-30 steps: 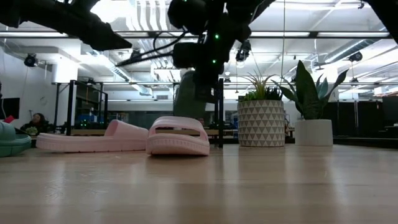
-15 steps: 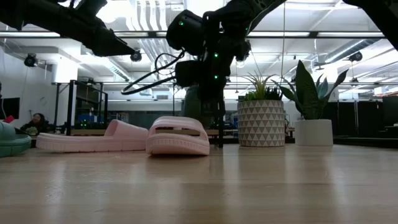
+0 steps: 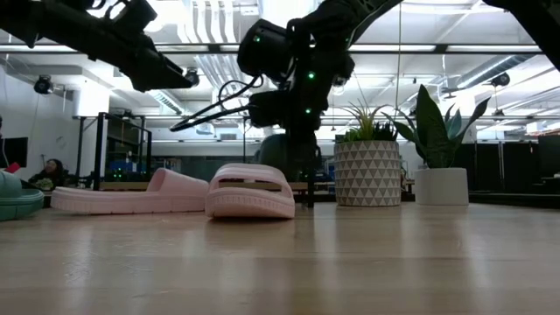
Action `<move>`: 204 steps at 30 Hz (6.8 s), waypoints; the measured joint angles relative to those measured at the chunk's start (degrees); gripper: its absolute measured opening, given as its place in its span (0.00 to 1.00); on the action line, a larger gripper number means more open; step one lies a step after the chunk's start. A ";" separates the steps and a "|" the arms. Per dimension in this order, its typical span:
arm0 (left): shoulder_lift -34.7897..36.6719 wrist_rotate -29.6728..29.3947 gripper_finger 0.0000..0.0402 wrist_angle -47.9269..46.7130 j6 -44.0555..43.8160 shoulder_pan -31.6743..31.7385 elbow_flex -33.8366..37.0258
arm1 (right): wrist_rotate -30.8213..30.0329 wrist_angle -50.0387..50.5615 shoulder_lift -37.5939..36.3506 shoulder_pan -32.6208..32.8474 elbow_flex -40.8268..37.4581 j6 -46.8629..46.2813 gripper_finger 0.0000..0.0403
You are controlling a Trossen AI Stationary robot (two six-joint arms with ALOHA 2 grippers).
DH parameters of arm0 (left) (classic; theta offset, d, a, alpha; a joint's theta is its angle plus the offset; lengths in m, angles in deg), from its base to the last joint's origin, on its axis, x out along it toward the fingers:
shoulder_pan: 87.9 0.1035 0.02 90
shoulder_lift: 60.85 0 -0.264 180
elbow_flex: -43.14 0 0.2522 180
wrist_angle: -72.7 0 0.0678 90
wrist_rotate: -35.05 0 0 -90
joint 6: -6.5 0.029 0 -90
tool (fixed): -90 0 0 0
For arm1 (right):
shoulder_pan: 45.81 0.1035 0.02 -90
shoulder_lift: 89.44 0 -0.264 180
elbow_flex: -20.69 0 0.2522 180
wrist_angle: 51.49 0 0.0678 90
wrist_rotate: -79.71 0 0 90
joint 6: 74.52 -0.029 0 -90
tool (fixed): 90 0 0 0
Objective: Pick and place slides into the shelf
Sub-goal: Put the right green slide into the shelf, then put the green slide into the shelf
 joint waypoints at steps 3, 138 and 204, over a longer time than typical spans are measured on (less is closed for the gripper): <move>-0.65 0.02 0.76 -0.06 0.00 0.00 0.00 | 3.22 4.85 0.00 0.00 1.37 -4.86 0.39; 7.96 14.21 0.76 13.64 1.73 -0.02 11.56 | 14.80 -4.04 0.26 -13.75 8.40 23.51 0.05; 7.96 14.25 0.76 13.79 1.54 -0.01 12.32 | 44.36 -40.57 -59.47 11.10 -45.09 -3.99 0.34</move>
